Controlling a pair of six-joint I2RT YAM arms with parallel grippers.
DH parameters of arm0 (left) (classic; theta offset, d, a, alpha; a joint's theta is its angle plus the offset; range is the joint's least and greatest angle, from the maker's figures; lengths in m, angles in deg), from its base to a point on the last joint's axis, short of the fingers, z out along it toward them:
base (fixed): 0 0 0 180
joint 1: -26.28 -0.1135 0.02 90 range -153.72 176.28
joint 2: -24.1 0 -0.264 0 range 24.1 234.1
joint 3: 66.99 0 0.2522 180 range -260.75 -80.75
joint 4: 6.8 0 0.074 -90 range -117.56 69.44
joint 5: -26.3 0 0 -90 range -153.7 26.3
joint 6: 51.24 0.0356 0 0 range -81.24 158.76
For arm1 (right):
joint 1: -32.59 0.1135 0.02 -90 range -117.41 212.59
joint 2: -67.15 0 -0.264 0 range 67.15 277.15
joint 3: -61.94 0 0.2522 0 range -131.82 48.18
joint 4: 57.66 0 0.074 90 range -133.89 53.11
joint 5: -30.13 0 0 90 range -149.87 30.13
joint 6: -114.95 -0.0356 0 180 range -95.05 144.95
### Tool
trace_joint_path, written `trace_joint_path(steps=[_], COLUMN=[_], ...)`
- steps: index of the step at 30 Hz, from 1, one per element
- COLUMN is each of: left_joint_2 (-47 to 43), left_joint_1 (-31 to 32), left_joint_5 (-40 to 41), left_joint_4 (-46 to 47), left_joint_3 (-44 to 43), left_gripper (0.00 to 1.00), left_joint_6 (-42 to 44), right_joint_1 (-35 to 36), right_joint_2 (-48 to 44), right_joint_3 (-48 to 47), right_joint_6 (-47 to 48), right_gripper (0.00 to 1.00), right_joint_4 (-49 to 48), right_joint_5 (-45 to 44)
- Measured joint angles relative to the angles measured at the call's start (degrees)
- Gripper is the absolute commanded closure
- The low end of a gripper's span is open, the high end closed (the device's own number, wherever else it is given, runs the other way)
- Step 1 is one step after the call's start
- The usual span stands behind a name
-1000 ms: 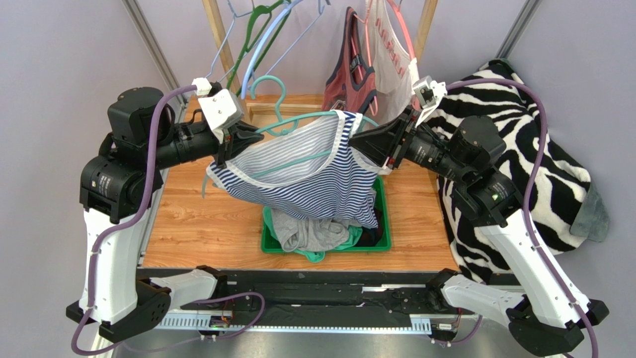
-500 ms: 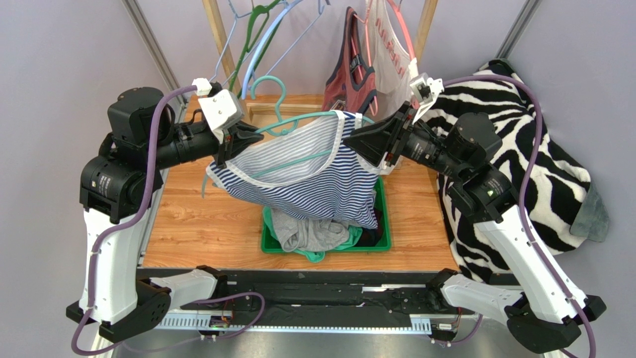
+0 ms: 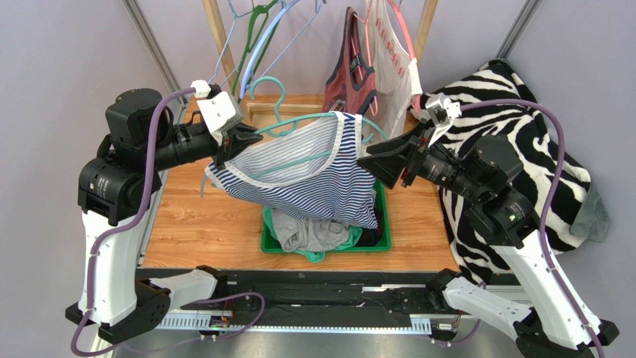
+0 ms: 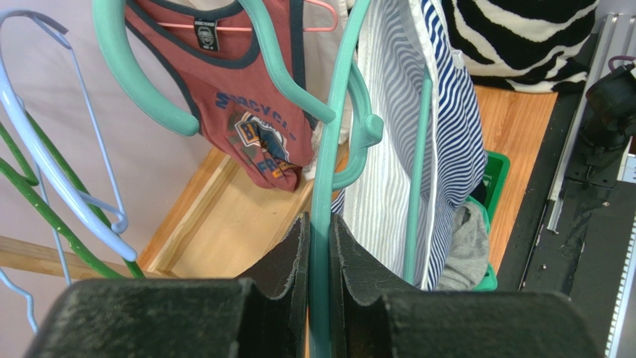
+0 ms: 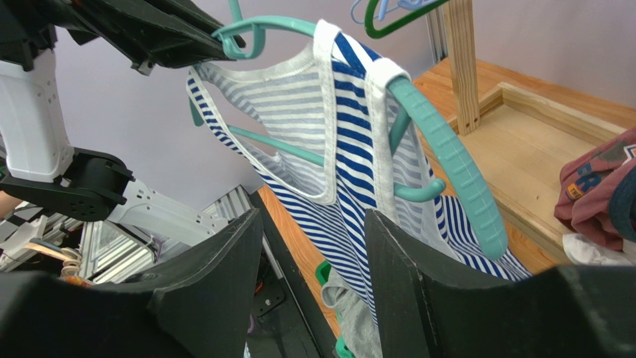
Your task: Remove the tank top from the hanger
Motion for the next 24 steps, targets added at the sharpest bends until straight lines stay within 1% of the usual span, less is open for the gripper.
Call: trace_joint_path(steps=[4,14,17,19,24], left_joint_2=[0.0,0.0,0.0,0.0,0.0], left_joint_1=[0.0,0.0,0.0,0.0,0.0], left_joint_5=[0.0,-0.7,-0.87,-0.85,-0.87], left_joint_4=[0.0,0.0,0.0,-0.02,-0.04], left_joint_3=[0.0,-0.02,-0.02,-0.02,-0.02], left_gripper=[1.0,1.0,1.0,1.0,1.0], left_joint_6=[0.0,0.0,0.0,0.0,0.0], right_joint_1=[0.0,0.0,0.0,0.0,0.0], right_joint_2=[0.74,2.95,3.78,4.37,3.93], right_joint_3=[0.98,1.29,1.29,1.22,0.48], right_joint_6=[0.11,0.37,0.37,0.7,3.85], right_gripper=[0.48,0.5,0.48,0.45,0.42], right_joint_4=[0.44,1.01,0.66,0.85,4.44], right_joint_5=[0.04,0.83,1.53,1.53,0.39])
